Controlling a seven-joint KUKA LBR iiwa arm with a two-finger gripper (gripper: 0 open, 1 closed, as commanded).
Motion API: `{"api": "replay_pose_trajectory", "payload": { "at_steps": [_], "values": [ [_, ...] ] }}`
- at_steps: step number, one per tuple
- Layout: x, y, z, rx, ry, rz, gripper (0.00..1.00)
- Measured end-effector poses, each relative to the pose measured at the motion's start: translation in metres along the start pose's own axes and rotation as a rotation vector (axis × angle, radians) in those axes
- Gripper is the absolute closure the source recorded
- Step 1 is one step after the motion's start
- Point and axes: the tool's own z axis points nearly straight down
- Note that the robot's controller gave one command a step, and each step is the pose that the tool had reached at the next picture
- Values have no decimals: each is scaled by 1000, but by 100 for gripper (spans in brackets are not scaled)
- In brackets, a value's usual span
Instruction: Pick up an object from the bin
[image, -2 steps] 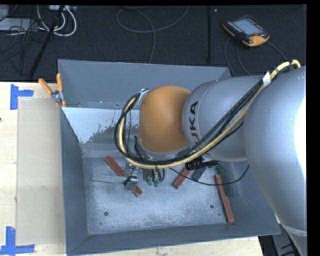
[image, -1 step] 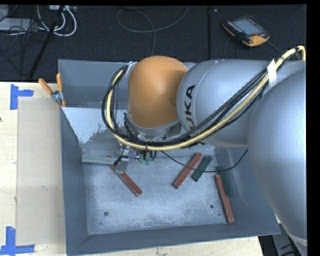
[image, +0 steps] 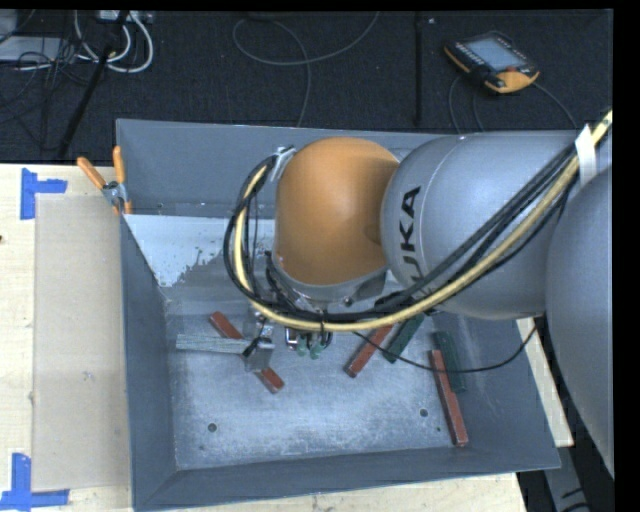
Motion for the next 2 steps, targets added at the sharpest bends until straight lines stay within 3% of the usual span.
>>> {"api": "replay_pose_trajectory", "payload": {
  "at_steps": [1,2],
  "values": [
    [-8,7,-58,0,1,-2,100],
    [-18,11,-25,-4,-9,-24,100]
  ]
}}
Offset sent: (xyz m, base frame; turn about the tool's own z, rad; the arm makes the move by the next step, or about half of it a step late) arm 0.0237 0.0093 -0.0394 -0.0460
